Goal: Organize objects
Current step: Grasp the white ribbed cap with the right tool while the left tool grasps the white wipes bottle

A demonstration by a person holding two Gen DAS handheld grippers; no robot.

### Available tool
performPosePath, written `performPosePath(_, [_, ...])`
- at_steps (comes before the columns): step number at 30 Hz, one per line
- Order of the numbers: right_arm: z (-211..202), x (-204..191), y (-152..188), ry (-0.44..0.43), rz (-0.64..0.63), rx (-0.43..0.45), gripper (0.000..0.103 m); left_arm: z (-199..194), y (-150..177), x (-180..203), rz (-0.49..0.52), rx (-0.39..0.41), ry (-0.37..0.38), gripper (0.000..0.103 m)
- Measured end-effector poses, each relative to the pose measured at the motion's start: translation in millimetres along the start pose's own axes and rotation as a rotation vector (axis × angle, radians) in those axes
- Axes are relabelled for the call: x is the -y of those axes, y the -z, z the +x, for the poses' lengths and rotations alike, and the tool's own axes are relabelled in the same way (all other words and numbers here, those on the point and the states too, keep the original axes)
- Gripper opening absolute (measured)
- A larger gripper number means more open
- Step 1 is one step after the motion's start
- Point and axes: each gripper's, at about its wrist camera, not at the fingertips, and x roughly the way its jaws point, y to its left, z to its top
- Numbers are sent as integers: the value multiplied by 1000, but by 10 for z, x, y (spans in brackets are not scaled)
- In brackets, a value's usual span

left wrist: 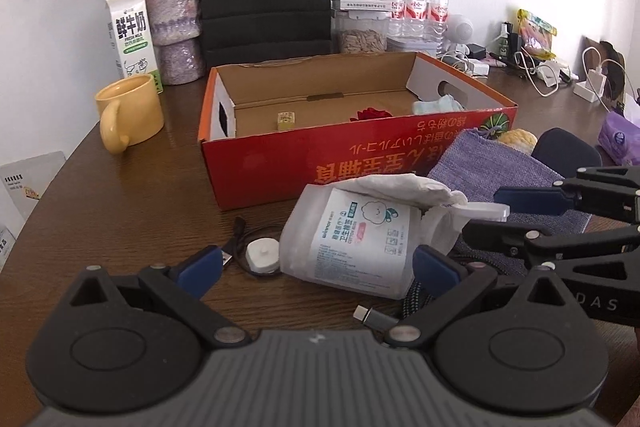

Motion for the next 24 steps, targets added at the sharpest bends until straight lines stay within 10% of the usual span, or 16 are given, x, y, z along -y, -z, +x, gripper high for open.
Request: performPosePath(24, [-120,118,-17,9,6,44,38,468,-122,136,46,-60,30,103])
